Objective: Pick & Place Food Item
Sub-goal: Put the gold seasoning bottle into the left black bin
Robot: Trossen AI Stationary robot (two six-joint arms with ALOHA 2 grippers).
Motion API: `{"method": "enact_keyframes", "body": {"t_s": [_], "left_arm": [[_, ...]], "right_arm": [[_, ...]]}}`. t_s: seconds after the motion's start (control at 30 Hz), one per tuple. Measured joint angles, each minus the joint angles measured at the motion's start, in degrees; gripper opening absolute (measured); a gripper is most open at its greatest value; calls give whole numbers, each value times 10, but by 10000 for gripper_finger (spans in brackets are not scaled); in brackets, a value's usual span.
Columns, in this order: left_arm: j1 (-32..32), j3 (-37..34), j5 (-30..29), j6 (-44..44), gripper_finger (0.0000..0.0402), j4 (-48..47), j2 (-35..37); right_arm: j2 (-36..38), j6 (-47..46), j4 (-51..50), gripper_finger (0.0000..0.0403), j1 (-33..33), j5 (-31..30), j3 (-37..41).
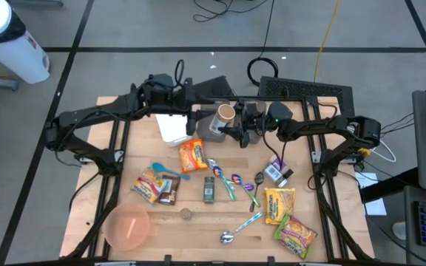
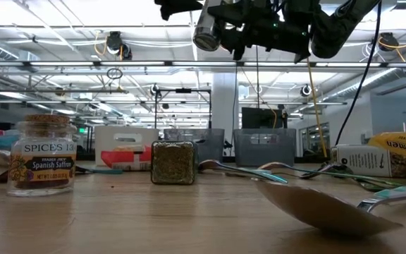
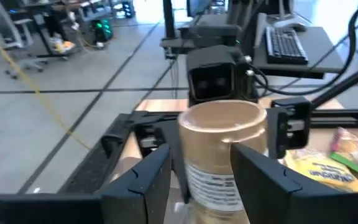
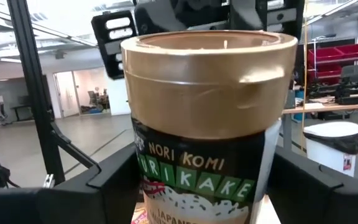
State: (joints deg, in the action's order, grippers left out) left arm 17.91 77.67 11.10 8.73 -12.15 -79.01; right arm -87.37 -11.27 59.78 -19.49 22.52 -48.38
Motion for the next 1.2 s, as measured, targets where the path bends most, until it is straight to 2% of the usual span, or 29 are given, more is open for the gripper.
{"method": "enact_keyframes", "body": {"t_s": [0.27,0.37,0.47,0.57,0.73,0.83,1.1,1.2], "left_arm": [[0,0,-66,-4,172,-112,36],[0,-4,-53,-18,173,-147,43],[-1,-36,-7,-25,173,-145,42],[-2,-87,22,-31,173,-96,41],[-3,-189,23,-50,173,34,41],[-3,-227,11,-59,173,98,41],[-3,-247,-101,-74,173,207,37],[-3,-247,-107,-84,173,239,36]], "right_arm": [[11,0,0,274,-4,2,0],[24,0,-3,274,-10,4,1],[37,1,-14,274,-16,6,1],[48,1,-35,274,-20,17,1],[66,1,-81,274,-19,18,1],[80,0,-134,274,-19,40,1],[83,-1,-159,274,-19,46,2],[83,-1,-160,274,-19,45,2]]}}
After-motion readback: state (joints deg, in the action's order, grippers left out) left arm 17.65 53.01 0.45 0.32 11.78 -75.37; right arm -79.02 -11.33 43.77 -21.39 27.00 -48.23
